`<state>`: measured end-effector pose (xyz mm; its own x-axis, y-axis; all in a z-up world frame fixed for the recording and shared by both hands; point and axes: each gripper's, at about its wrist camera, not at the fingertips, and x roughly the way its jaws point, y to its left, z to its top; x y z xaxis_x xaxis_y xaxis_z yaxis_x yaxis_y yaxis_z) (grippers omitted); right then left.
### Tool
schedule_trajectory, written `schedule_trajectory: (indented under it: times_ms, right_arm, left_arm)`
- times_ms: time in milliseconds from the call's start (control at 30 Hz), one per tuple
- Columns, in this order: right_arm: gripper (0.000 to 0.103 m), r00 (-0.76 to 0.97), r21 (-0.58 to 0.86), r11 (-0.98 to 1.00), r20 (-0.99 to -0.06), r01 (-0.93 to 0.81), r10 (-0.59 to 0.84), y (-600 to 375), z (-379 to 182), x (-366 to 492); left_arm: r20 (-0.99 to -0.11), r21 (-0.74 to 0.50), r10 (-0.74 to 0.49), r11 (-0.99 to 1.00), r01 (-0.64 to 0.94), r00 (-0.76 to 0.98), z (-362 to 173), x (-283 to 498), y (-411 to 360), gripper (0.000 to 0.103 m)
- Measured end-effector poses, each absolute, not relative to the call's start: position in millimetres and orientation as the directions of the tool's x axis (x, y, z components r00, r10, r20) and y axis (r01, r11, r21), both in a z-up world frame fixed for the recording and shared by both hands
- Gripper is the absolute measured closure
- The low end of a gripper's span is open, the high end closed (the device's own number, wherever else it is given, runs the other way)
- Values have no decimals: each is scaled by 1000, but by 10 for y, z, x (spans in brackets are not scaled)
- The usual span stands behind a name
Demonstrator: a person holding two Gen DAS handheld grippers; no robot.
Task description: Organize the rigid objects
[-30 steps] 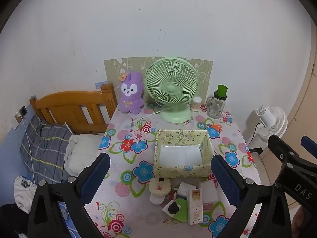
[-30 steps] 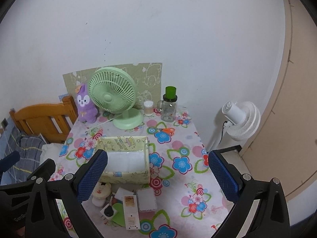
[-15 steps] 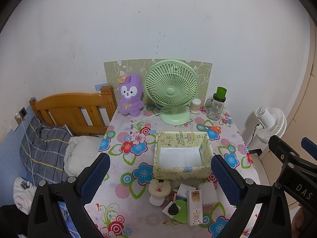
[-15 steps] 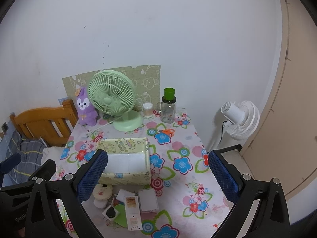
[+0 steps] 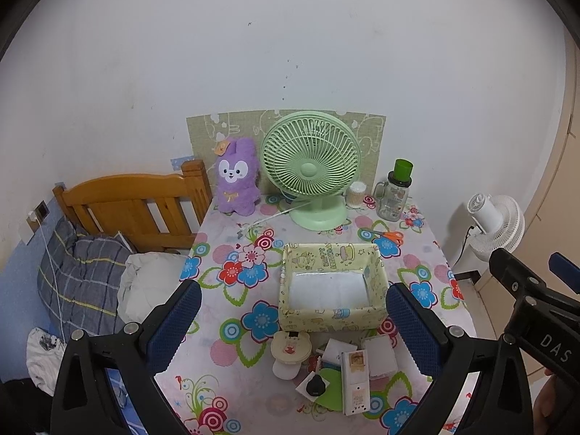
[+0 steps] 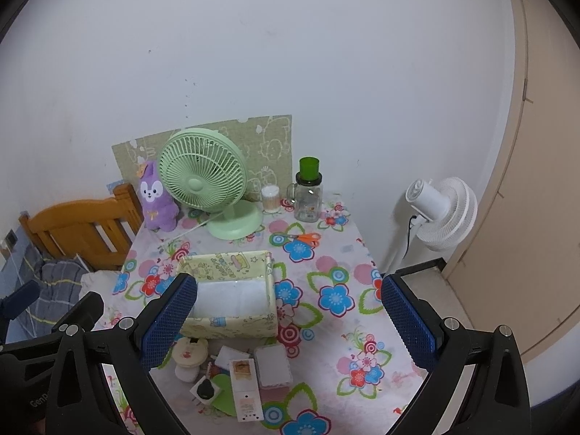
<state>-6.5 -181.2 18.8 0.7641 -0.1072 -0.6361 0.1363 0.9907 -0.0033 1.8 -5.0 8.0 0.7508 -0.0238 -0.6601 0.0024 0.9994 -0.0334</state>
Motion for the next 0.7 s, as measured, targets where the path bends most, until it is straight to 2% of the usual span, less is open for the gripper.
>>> schedule_trajectory:
  times_ms: [400,700]
  right_arm:
    - [1,755,26,990,-650,136,-87,-1854,165,-23]
    - [1,743,60,993,-668,106,-39,-1880,-88,-18]
  left_arm:
    - [-638,-26,-15,1000,-2,770,61,-1,-107,0]
    - [-662,-33,-60,998,50,747,-133,26,-207,0]
